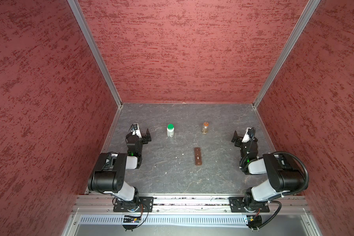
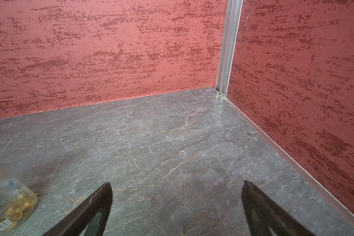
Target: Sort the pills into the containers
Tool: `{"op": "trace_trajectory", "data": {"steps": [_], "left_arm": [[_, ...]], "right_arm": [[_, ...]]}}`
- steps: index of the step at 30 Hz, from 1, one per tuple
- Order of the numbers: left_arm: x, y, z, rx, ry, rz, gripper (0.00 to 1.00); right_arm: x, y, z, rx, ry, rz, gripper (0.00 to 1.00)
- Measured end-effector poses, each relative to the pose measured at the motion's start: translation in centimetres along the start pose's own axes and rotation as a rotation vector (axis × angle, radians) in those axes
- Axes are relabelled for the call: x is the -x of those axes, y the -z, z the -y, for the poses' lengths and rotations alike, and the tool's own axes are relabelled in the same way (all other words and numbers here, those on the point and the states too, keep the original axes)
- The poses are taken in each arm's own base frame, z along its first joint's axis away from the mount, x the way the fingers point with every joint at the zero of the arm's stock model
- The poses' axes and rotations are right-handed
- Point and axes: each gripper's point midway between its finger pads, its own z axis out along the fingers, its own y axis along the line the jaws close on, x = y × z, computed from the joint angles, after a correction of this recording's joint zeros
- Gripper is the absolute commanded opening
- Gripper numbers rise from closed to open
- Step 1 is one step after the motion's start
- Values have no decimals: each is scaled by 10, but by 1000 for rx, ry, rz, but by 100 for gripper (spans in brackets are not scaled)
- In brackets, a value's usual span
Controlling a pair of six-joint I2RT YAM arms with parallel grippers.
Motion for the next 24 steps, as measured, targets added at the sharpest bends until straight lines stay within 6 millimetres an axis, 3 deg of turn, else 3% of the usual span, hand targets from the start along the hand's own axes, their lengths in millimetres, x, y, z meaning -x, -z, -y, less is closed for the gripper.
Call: {"op": "trace_trajectory", "data": {"steps": [24], "left_arm": [[-2,0,2,-16,0,-9,100]], "right_arm": [[0,0,0,0,0,0,99]]}}
